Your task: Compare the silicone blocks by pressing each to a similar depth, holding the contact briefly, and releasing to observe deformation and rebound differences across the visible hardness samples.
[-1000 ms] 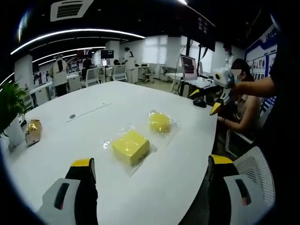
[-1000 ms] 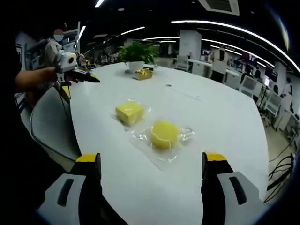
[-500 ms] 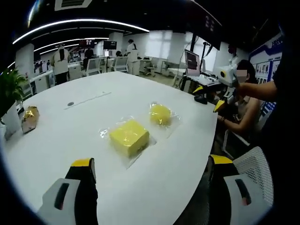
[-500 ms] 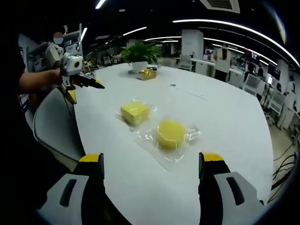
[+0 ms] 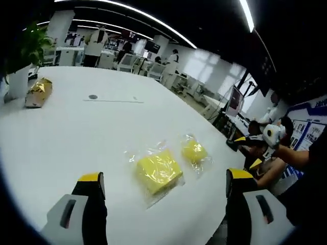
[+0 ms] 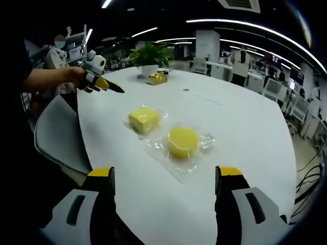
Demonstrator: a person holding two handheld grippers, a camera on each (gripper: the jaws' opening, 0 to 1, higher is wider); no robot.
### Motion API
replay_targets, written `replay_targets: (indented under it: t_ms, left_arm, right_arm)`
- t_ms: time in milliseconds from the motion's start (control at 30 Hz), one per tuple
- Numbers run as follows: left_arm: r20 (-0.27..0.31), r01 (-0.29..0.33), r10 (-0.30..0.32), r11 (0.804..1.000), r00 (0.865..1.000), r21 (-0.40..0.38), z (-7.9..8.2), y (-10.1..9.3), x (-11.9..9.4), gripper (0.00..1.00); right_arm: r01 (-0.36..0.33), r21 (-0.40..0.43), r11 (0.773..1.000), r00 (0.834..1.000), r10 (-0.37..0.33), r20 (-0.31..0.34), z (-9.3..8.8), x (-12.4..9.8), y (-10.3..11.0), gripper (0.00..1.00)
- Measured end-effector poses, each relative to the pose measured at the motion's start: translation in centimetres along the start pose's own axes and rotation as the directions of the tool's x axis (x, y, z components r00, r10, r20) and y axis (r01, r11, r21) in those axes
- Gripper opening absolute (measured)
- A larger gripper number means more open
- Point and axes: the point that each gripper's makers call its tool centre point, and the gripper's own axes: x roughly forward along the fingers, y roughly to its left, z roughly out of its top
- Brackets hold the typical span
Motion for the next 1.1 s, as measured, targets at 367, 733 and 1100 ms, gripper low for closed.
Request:
replay_targets:
  t_ms: [367,733,1100]
  left_arm:
    - [-0.023,0.01,-0.016,0.969,1.0,-0.246,1.0,3.6,4.4,0.67]
    - [-0.041,0.01,-0.035,0.872,0.999,-0.49,-0.8,5.5,7.2,0.49]
    - [0.001,0.053,-0.067,0.774,0.998,-0.63,-2.4,5.3,9.7,0.36]
  right_arm:
    - [0.021,0.057,0.998,0.999,-0.022,0.023,0.1,-0.7,-0.9,0.74]
    - [0.034,0.059,0.998,0.999,-0.035,0.004,-0.8,-1.0,-1.1,0.73]
    - [0.057,0.075,0.996,0.998,-0.056,-0.01,-1.7,-1.9,-1.1,0.72]
